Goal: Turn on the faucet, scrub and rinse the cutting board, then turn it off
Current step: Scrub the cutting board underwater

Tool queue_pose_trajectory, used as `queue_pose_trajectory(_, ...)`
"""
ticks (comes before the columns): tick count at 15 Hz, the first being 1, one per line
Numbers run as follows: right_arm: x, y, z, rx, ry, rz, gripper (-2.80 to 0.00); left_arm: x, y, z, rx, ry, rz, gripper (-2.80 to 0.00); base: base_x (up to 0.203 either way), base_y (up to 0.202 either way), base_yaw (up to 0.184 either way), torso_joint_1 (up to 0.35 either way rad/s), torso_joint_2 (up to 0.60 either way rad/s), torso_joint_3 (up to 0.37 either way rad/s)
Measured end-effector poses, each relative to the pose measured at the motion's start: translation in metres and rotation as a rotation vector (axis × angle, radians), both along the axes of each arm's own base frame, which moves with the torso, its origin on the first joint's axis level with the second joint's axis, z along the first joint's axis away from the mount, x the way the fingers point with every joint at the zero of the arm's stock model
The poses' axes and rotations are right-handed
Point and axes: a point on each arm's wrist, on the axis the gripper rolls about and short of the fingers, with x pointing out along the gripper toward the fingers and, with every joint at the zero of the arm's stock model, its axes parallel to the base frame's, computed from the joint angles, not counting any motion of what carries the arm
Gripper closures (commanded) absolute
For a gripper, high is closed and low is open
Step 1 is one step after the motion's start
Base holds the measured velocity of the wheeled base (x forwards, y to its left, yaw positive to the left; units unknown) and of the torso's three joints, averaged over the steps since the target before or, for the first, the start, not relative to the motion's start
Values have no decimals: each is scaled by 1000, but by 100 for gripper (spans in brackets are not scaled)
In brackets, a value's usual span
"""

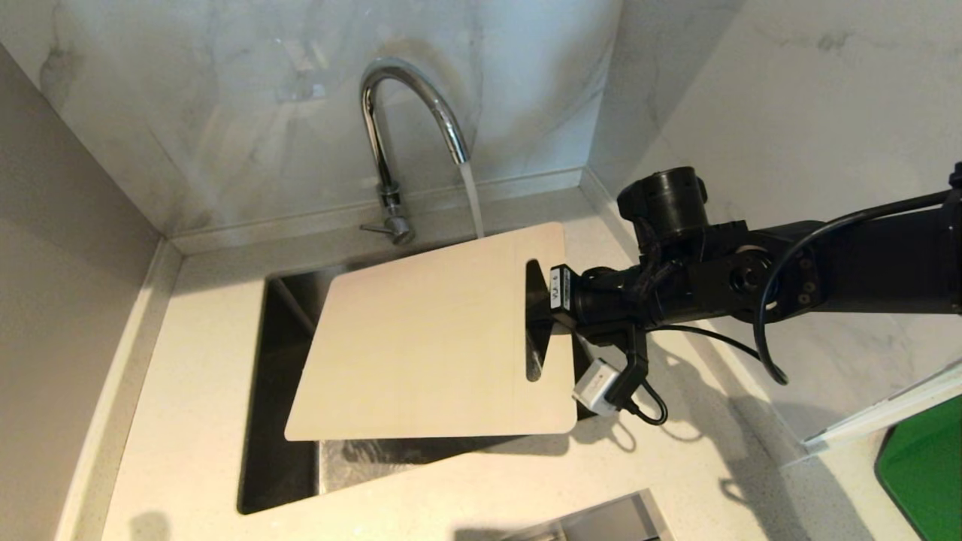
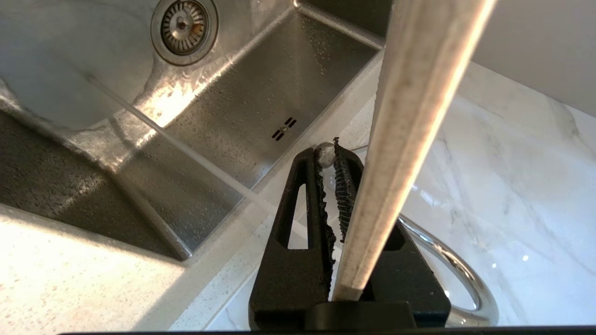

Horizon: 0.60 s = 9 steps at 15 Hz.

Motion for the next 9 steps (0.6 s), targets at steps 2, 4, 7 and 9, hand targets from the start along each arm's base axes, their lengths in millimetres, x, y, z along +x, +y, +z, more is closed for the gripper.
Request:
queue_pose_trajectory(2, 0, 0, 1, 2, -1, 0, 0, 16, 0, 48, 0, -16, 1, 0, 0, 0, 0, 0, 0, 0)
queue_pose_trajectory(4, -2, 0, 2, 6, -2, -1, 0, 41, 0, 93, 1, -28, 16, 0, 0, 0, 0, 0, 0, 0)
queue_pose_trajectory(7, -3, -1, 6, 14, -6, -5, 0, 93, 3, 142, 2, -10, 88, 0, 0, 0, 0, 0, 0, 0)
queue_pose_trajectory(9, -4, -1, 7, 17, -9, -5, 0, 130, 11, 163, 4, 11, 163, 0, 0, 0, 0, 0, 0, 0)
